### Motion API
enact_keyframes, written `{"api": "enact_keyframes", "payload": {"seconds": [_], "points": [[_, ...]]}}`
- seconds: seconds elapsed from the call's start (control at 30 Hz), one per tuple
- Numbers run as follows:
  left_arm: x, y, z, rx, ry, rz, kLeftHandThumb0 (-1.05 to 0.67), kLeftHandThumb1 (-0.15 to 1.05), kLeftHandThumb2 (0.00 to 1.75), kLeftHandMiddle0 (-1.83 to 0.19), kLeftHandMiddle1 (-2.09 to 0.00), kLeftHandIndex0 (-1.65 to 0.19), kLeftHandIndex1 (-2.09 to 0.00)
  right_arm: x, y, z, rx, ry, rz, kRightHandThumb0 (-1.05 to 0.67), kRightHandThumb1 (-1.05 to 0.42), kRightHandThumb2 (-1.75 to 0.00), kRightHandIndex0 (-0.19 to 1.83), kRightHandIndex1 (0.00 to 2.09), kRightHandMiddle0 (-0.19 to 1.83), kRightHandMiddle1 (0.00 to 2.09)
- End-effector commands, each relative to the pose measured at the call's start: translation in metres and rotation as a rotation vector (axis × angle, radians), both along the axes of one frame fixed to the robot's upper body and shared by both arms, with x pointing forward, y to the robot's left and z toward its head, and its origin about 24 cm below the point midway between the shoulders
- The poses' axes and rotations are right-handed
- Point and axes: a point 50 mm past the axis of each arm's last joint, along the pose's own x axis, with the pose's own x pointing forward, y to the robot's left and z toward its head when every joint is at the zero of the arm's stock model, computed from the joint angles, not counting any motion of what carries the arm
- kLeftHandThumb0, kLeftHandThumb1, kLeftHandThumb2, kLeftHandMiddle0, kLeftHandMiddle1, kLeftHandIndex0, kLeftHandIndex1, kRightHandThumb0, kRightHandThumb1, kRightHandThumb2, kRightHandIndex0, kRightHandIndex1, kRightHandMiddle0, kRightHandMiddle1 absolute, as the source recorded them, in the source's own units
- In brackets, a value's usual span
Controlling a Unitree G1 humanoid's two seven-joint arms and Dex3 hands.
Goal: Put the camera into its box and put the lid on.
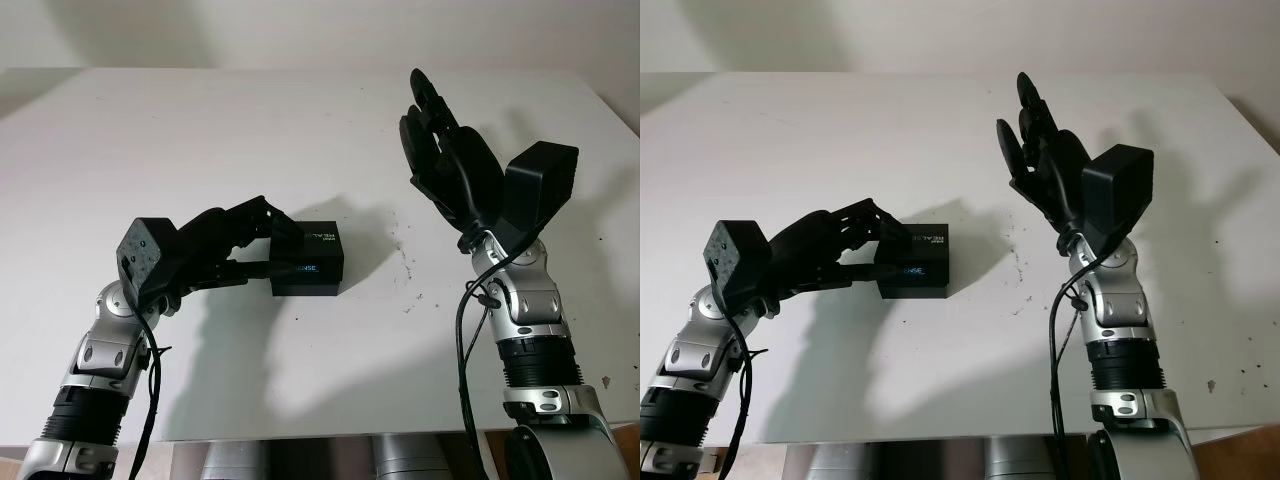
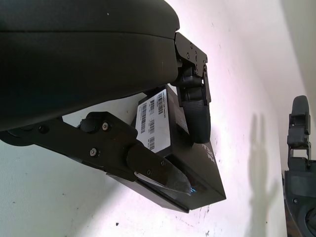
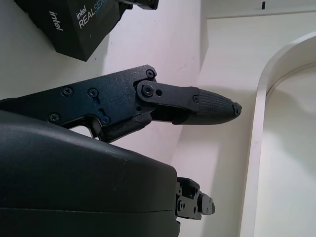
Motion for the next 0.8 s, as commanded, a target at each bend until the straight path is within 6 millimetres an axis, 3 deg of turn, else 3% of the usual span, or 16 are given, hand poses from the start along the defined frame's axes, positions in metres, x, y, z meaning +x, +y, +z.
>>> {"api": "enact_keyframes", "payload": {"seconds": [0.0,0.77], "points": [[-0.004,-0.007,0.007,-0.020,-0.039,-0.029,-0.25,1.00,0.05,-0.45,-1.58,-0.32,-1.50,0.000,-0.002,0.005,-0.002,-0.021,-0.002,-0.65,-1.05,-0.54,-0.18,0.05,-0.14,0.05],[-0.011,-0.015,0.024,-0.086,-0.173,0.034,-0.25,1.01,0.05,-0.47,-1.73,-0.29,-1.55,0.000,-0.001,0.003,-0.003,-0.020,-0.001,-0.64,-1.05,-0.54,-0.16,0.06,-0.13,0.06]]}}
